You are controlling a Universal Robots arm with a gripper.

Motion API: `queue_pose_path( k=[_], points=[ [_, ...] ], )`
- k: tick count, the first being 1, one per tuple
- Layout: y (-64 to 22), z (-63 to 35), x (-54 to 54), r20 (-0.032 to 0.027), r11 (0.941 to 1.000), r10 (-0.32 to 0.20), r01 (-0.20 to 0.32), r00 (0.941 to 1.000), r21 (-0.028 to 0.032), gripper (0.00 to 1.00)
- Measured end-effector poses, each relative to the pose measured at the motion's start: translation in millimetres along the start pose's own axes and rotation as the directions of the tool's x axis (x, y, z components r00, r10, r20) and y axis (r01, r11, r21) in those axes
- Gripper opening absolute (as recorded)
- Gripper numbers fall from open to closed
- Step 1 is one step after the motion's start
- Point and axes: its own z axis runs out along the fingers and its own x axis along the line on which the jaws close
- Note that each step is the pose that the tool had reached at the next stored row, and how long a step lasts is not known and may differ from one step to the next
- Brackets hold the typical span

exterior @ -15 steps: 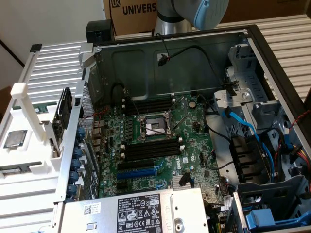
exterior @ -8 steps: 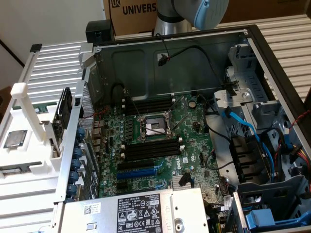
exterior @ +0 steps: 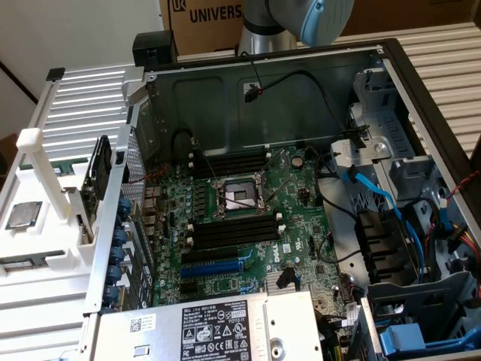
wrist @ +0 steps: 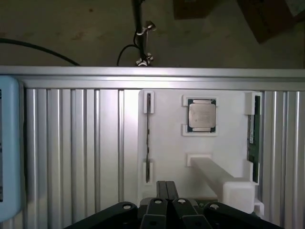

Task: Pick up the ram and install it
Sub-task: 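Pick up the ram and move it above insertion slot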

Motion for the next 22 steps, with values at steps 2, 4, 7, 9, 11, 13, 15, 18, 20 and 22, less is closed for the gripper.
queue_pose_path(
  k=[2, 4, 7, 9, 11, 13, 15, 18, 20, 22],
  points=[
    [0.1, 1.5, -0.1, -0.0031, 1.0, 0.0, 0.0, 1.0, -0.0085, 0.1],
    [0.2, 4.0, 0.0, -0.0034, 0.9999, 0.001, -0.001, 1.0, -0.0143, 0.1],
    [0.1, 9.2, 0.1, -0.0035, 0.9999, 0.0, 0.0, 1.0, -0.0159, 0.1],
    [0.1, 12.4, 0.2, -0.004, 0.9998, 0.0, -0.001, 1.0, -0.0177, 0.1],
    [0.1, 14.5, 0.3, -0.005, 0.9998, 0.0, -0.001, 1.0, -0.0181, 0.1],
    [0.1, 15.2, 0.3, -0.0056, 0.9998, 0.0, -0.001, 1.0, -0.0188, 0.1],
    [0.2, 15.6, 0.3, -0.0058, 0.9998, 0.0, -0.001, 1.0, -0.0191, 0.1],
    [0.0, 16.1, 0.2, -0.0058, 0.9998, 0.001, -0.001, 1.0, -0.0192, 0.1],
    [-0.8, 16.8, 0.3, -0.0058, 0.9998, 0.0, -0.001, 1.0, -0.0199, 0.1],
    [-3.1, 17.8, 0.4, -0.0058, 0.9998, 0.0, -0.001, 1.0, -0.0201, 0.1]
  ],
)
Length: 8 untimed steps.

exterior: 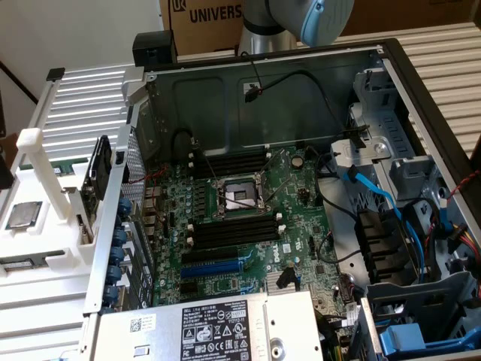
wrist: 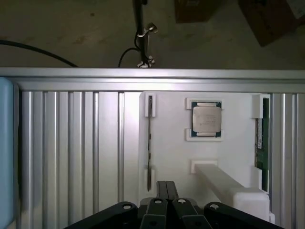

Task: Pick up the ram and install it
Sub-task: 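Pick up the ram and move it above insertion slot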

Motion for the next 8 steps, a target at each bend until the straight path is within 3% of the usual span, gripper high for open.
queue_pose_path(
  k=[8],
  points=[
    [-3.4, 9.0, 0.0, -0.0001, 1.0, 0.0, 0.0, 1.0, -0.0001, 0.1]
  ],
)
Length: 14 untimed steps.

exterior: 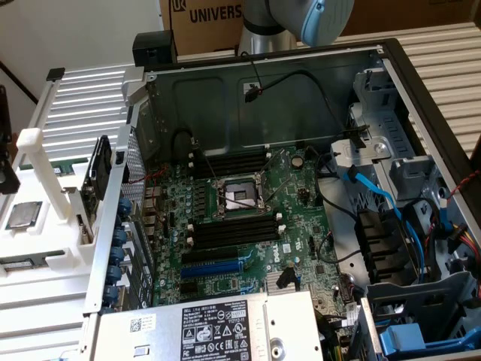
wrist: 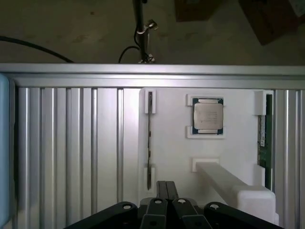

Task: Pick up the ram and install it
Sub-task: 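Pick up the ram and move it above insertion slot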

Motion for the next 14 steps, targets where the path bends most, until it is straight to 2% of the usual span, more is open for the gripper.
queue_pose_path(
  k=[6, 11, 12, 13, 14],
  points=[
    [-0.2, 10.3, 0.2, 0.0, 1.0, 0.0, 0.0, 1.0, -0.0025, 0.1],
    [-0.2, 12.8, 1.1, -0.0001, 1.0, 0.0, 0.0, 1.0, -0.0036, 0.1],
    [-0.2, 13.2, 1.2, 0.0, 1.0, 0.0, 0.0, 1.0, -0.0035, 0.11],
    [-0.2, 13.4, 1.3, -0.0001, 1.0, 0.0, 0.0, 1.0, -0.0036, 0.17],
    [-0.2, 13.7, 1.3, -0.0001, 1.0, 0.0, 0.0, 1.0, -0.0036, 0.17]
  ],
)
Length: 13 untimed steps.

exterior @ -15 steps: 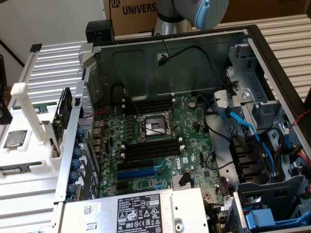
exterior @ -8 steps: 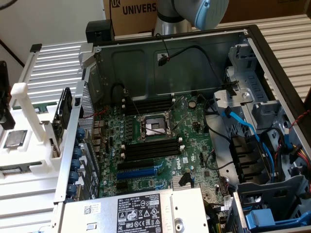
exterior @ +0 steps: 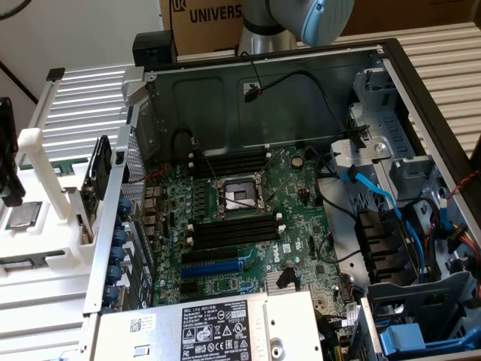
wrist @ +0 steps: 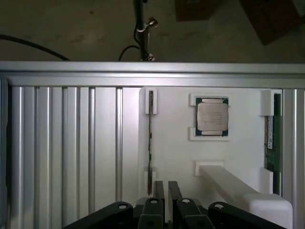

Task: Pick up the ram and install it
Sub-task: 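Pick up the ram and move it above insertion slot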

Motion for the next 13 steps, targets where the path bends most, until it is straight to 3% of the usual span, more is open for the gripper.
queue_pose_path(
  k=[3, 13],
  points=[
    [0.0, 1.4, 0.1, 0.0001, 1.0, 0.0, 0.0, 1.0, 0.0001, 0.31],
    [0.1, 8.1, 3.1, 0.0001, 1.0, 0.0, 0.0, 1.0, 0.0001, 0.31]
  ],
)
